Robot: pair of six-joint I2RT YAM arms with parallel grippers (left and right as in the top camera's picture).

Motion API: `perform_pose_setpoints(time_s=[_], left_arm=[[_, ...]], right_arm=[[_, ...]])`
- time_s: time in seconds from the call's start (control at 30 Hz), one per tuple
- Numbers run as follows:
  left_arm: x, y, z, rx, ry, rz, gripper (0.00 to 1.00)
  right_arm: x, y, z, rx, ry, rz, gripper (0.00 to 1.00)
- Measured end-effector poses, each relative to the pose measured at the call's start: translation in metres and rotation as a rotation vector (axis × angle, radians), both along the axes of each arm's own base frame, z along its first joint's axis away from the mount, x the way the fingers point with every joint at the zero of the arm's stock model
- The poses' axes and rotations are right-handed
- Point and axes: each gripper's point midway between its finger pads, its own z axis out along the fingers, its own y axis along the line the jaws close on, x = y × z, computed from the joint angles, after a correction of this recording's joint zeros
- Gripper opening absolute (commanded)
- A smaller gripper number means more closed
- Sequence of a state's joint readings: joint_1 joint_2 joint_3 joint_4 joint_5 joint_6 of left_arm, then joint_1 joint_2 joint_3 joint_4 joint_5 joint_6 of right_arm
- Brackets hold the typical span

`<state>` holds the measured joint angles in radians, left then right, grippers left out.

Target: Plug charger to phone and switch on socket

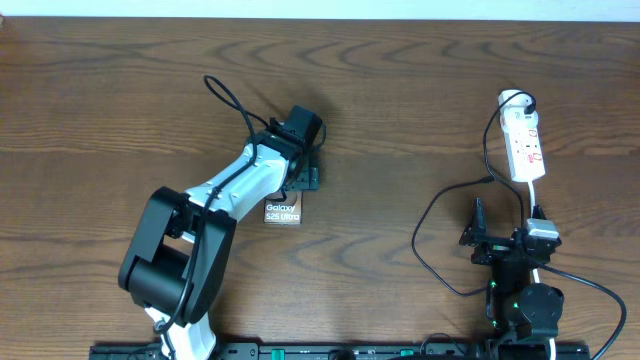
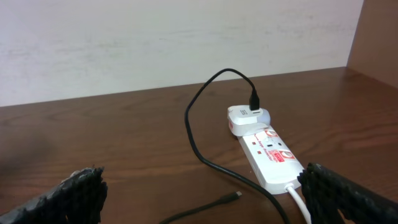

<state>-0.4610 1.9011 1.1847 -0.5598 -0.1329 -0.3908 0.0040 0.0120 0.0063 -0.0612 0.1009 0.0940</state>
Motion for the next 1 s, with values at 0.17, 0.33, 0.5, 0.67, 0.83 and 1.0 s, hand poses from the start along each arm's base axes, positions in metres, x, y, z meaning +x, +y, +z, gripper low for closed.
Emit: perform_pose_setpoints(time_s=[0.17, 0.33, 0.5, 0.67, 0.83, 1.0], left_arm=[[-0.003, -0.004, -0.002, -0.010, 0.023, -0.056, 0.98], [-0.008, -0.004, -0.003, -0.009, 0.043, -0.073, 0.98], [-0.016, -0.001, -0.005, 0.001, 0.079, -0.082, 0.98], [-0.017, -0.001, -0.005, 0.000, 0.086, -0.085, 0.98], [-0.021, -0.007, -0.010, -0.030, 0.109, -0.091, 0.98], [-0.023, -0.009, -0.011, -0.047, 0.118, -0.094, 0.98]], right_arm=[[0.000, 0.000, 0.000, 0.000, 0.000, 0.000, 0.99], [0.000, 0.000, 0.000, 0.000, 0.000, 0.000, 0.99], [0.000, 0.000, 0.000, 0.000, 0.000, 0.000, 0.99], [0.000, 0.000, 0.000, 0.000, 0.000, 0.000, 0.99], [0.000, 0.000, 0.000, 0.000, 0.000, 0.000, 0.99], [0.000, 0.000, 0.000, 0.000, 0.000, 0.000, 0.99]])
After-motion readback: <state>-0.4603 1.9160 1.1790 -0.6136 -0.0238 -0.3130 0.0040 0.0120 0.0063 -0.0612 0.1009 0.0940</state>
